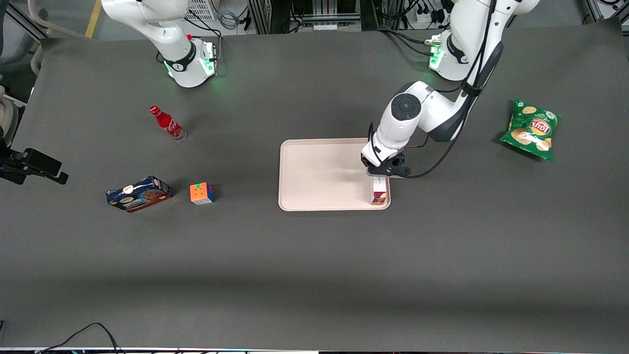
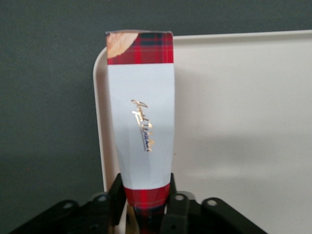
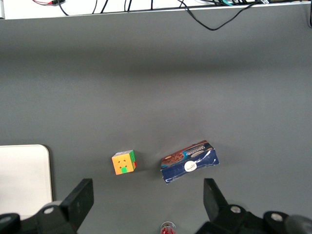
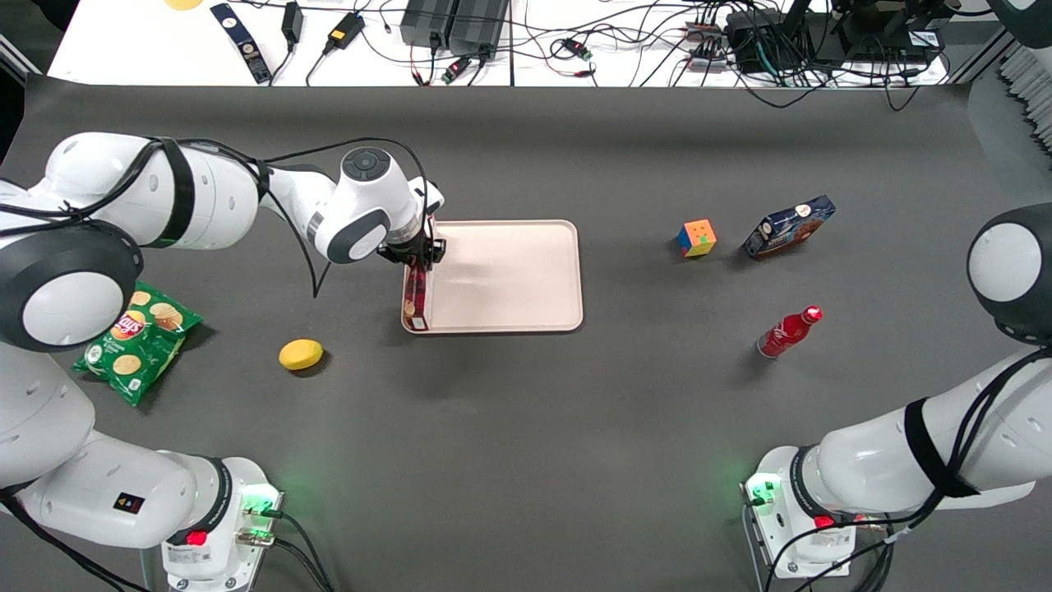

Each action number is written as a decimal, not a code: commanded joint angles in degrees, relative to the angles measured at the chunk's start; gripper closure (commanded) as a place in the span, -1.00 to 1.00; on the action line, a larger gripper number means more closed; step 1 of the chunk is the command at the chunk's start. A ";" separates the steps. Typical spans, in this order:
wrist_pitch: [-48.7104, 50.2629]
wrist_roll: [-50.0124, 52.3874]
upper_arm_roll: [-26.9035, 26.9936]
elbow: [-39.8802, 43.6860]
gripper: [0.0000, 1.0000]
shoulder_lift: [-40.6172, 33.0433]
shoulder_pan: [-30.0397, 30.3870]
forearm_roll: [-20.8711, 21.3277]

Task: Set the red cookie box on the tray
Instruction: 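Lower the cookie box onto the tray corner and open the left gripper, then raise the left gripper away from the standing cookie box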

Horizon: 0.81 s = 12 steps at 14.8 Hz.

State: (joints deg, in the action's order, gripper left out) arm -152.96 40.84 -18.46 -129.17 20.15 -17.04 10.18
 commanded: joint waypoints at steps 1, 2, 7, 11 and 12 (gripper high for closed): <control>-1.20 2.05 0.53 -0.12 -1.00 -0.99 -0.80 1.15; -1.03 2.05 0.53 -0.03 -1.00 -1.51 -0.72 1.15; 6.85 -1.62 1.31 2.77 -1.00 -8.44 1.30 0.98; 25.74 -15.06 3.33 12.52 -1.00 -14.95 5.17 -2.78; 29.44 -17.96 4.91 14.63 -1.00 -16.36 5.87 -5.06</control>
State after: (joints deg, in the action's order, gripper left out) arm -133.89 30.91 -15.89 -119.77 8.43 -13.33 9.40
